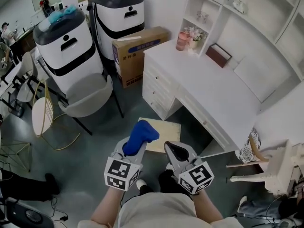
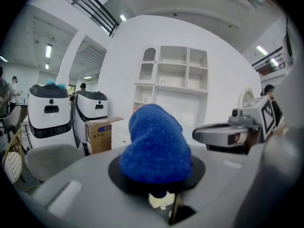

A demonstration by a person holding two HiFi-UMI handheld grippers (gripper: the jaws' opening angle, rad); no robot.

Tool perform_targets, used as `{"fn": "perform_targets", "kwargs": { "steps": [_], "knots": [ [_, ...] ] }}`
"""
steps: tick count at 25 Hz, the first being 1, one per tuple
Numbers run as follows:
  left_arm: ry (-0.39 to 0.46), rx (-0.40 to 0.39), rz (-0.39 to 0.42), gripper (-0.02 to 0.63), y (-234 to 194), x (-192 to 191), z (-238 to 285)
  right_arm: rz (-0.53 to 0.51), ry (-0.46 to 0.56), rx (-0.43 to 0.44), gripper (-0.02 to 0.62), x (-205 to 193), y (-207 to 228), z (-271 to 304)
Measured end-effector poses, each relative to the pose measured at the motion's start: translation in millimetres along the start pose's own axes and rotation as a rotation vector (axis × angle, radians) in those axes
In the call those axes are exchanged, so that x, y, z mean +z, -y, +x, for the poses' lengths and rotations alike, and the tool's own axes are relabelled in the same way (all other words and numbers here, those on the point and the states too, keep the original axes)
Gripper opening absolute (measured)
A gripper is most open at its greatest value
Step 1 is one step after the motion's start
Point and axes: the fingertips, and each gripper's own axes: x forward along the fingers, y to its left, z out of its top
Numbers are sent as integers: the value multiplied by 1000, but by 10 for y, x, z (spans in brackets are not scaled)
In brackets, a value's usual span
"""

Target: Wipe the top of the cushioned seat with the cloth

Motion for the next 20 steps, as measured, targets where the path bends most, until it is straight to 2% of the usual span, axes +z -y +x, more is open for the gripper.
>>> {"fn": "perform_targets", "kwargs": {
  "steps": [9, 20],
  "knots": [
    [70, -7, 22, 69, 126, 153, -190, -6, 46, -22, -2, 118, -108, -108],
    [85, -25, 27, 71, 277, 182, -213, -10, 55, -41, -2, 154, -113, -228]
  ]
}}
